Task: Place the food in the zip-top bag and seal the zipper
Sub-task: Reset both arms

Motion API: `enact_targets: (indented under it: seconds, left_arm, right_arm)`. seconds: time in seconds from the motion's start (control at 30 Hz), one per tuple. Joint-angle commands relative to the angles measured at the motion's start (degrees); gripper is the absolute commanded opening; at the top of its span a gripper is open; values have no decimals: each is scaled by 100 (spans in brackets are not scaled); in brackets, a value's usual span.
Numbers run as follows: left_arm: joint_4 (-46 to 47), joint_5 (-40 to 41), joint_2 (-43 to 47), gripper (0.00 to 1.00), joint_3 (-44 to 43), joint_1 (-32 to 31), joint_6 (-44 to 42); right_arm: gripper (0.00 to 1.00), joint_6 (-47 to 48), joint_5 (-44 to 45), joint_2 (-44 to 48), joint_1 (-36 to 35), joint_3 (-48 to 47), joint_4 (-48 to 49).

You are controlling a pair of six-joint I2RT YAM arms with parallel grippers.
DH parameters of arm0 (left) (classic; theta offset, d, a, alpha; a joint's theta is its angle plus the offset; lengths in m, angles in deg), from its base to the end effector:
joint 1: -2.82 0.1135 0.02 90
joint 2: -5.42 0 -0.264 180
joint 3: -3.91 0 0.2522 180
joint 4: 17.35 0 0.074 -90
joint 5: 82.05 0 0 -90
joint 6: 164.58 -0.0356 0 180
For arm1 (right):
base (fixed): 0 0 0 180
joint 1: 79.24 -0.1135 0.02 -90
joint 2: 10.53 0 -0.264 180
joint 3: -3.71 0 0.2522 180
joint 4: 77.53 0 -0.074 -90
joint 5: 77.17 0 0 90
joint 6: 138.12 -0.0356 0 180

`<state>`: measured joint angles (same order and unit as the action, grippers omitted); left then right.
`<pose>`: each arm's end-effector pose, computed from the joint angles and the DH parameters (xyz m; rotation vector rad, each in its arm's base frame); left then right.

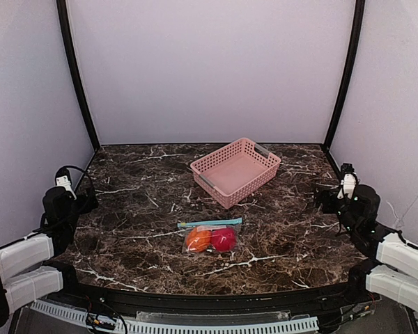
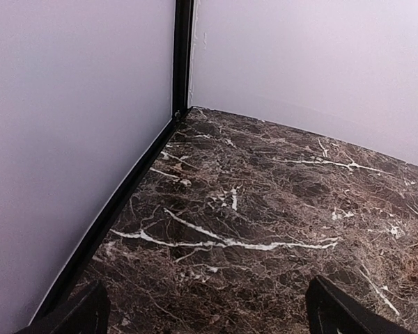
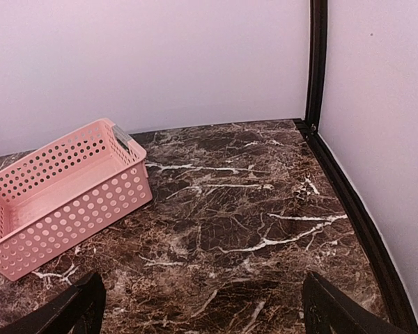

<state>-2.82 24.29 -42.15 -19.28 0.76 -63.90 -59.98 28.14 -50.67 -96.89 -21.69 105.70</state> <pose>0.1784 0.0036 0.1858 -0.3372 1.7034 0.0851 0.1632 0.0421 0.1979 0.1039 1.7634 0.1371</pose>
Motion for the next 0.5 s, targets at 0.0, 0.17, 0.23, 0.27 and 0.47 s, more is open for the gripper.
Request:
enact_targets:
  seconds: [0.0,0.17,0.23,0.27,0.47]
  left_arm:
    - [264,47,7,99,-32,31,-113]
    - [235,153,135,99,33,31,-63]
    - [238,156,143,99,37,31,-68]
    - [244,143,139,99,38,31,-71]
    - [229,-90,99,98,-21,31,-146]
  right_arm:
    - [96,150,237,57,25,93,695]
    - [96,144,251,-46,25,41,688]
    - [96,133,276,-34,25,47,689]
    - [96,124,293,-19,25,55,684]
    - [96,105,319,62,25,91,679]
